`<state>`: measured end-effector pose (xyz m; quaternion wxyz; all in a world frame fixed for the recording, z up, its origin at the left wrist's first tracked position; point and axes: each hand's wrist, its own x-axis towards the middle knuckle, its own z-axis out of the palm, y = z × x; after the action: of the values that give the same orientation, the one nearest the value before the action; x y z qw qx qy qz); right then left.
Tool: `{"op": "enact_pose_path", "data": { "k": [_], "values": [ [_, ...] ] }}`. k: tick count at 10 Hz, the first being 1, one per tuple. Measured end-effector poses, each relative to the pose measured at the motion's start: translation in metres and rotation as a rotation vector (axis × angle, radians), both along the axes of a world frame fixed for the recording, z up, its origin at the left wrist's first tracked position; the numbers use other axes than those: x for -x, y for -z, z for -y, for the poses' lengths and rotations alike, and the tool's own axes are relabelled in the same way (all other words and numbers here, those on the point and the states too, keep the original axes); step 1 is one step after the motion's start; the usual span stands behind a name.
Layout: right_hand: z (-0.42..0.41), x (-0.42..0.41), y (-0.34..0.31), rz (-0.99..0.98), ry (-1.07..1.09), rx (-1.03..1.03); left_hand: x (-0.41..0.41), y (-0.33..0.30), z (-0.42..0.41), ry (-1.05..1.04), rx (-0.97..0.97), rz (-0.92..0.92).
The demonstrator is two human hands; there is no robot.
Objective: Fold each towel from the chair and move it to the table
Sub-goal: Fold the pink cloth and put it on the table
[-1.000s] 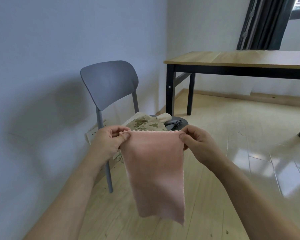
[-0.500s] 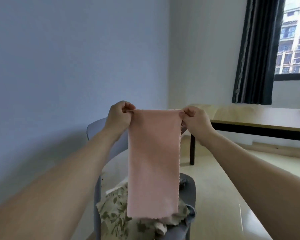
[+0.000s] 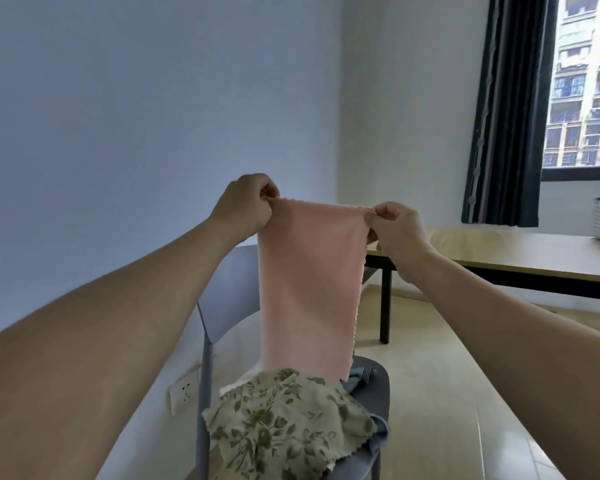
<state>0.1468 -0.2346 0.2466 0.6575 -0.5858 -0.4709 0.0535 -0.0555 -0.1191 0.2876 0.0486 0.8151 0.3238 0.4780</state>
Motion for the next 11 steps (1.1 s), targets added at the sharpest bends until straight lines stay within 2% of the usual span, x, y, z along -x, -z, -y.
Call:
{"op": "enact_pose_path", "data": {
  "k": [1,2,3,4,5,7,8,9,10,11],
  "values": [
    [0.005,0.003,-0.005,0.034,0.01,0.129,0.007,0.0,0.011,-0.14,-0.067,-0.379],
    [0.006,0.004,-0.006,0.007,-0.014,0.289,0.004,0.006,0.016,-0.199,-0.001,-0.485],
    [-0.001,0.005,-0.003,-0.104,-0.085,0.403,-0.002,0.016,0.019,-0.188,0.2,-0.402],
    [-0.017,0.001,0.008,-0.197,-0.108,0.422,-0.015,0.029,0.002,-0.106,0.384,-0.193],
    [-0.034,-0.006,0.019,-0.227,-0.091,0.347,-0.023,0.047,-0.018,-0.066,0.427,-0.004],
    [-0.041,-0.008,0.032,-0.193,-0.059,0.102,-0.022,0.059,-0.024,0.002,0.245,0.134],
    [-0.027,-0.004,0.042,-0.136,-0.032,0.06,-0.017,0.068,-0.016,0.029,0.16,0.144],
    [-0.005,0.003,0.071,-0.048,0.028,0.111,-0.007,0.093,-0.001,0.037,0.201,0.07],
    [0.02,0.009,0.115,-0.017,0.029,0.26,0.003,0.134,0.015,0.049,0.317,-0.171],
    [0.04,0.009,0.157,-0.075,-0.036,0.551,0.01,0.176,0.033,0.062,0.431,-0.504]
  ]
}}
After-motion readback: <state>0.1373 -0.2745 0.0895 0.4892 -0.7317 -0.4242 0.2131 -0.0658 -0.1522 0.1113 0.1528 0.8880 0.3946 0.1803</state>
